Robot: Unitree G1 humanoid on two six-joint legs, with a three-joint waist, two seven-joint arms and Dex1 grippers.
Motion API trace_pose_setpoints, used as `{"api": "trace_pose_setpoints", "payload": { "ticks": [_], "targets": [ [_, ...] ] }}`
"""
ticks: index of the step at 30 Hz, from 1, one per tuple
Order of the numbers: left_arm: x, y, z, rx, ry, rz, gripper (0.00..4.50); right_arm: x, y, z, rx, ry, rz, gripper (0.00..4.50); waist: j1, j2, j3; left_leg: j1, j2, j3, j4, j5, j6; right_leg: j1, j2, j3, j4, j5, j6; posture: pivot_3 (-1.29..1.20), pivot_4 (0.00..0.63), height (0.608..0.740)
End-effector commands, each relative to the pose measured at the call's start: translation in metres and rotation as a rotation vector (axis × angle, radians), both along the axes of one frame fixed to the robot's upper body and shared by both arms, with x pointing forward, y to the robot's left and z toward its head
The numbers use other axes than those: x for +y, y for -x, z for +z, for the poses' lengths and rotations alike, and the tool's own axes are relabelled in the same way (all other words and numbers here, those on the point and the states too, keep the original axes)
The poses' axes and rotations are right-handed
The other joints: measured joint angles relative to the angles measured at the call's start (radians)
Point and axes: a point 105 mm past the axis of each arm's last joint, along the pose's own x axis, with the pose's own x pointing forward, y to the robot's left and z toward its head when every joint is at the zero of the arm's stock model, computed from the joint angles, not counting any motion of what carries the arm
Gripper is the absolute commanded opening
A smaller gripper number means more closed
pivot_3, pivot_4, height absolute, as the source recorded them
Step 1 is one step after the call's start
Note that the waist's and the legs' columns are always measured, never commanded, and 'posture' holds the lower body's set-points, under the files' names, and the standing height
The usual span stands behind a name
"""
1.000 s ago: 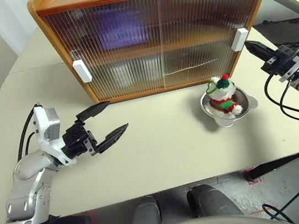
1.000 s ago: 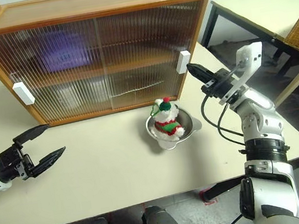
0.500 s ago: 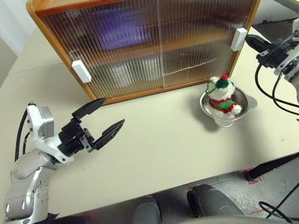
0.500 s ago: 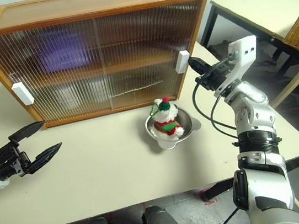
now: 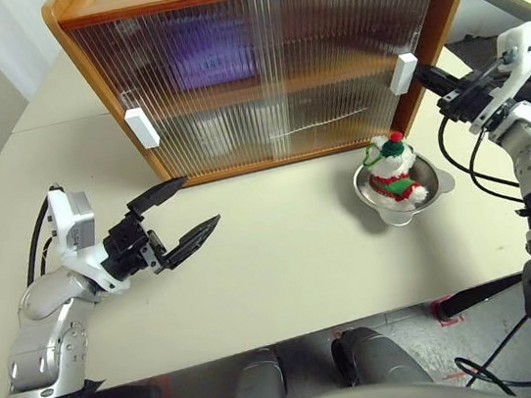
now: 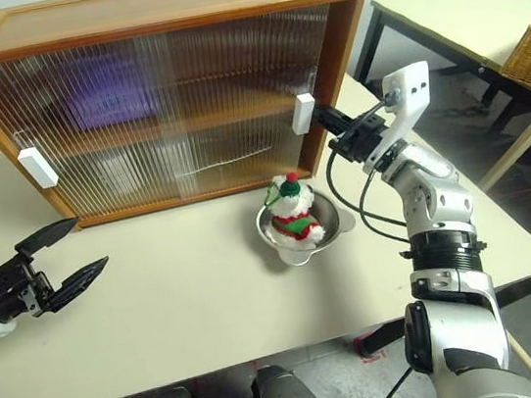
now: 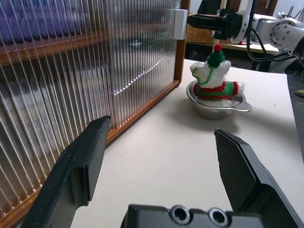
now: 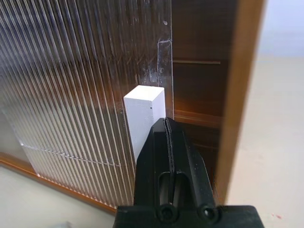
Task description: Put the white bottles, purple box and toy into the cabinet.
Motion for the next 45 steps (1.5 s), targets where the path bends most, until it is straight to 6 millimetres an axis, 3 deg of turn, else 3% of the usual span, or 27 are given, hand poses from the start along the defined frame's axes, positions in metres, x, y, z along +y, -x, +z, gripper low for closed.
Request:
{"api": "trace_pose_setpoints", "payload": {
  "ticks": [1, 11, 18, 45],
  "targets": [
    [0.001, 0.001, -0.003, 0.008, -0.02, 0.004, 4.5, 0.015, -0.001, 0.007, -0.01, 0.004, 0.054, 0.02, 0.0, 0.0, 0.0, 0.0, 0.0, 0.0, 0.0, 0.0, 0.0, 0.0, 0.0, 0.0, 0.0, 0.0, 0.0, -0.06, 0.066, 0.74],
    [0.003, 0.003, -0.005, 0.008, -0.035, 0.015, 4.5, 0.033, -0.003, 0.009, 0.006, 0.008, 0.106, 0.02, 0.002, 0.0, 0.0, 0.0, 0.0, 0.0, -0.001, 0.0, 0.0, -0.001, 0.0, 0.0, 0.0, -0.001, -0.002, -0.05, 0.071, 0.74],
    [0.005, 0.004, -0.007, 0.011, -0.039, 0.022, 4.5, 0.062, -0.006, 0.012, 0.01, 0.001, 0.18, 0.02, 0.003, 0.002, 0.001, 0.0, 0.002, 0.0, -0.001, 0.0, 0.0, -0.002, 0.002, 0.0, 0.0, 0.0, -0.003, -0.05, 0.078, 0.74],
    [0.001, 0.007, -0.01, 0.021, -0.031, 0.036, 4.5, 0.132, 0.008, 0.022, -0.004, -0.1, 0.385, 0.02, 0.011, 0.006, 0.004, -0.002, 0.007, 0.001, -0.007, 0.0, 0.0, -0.007, 0.005, -0.001, 0.001, -0.002, -0.01, -0.02, 0.088, 0.74]
  ]
}}
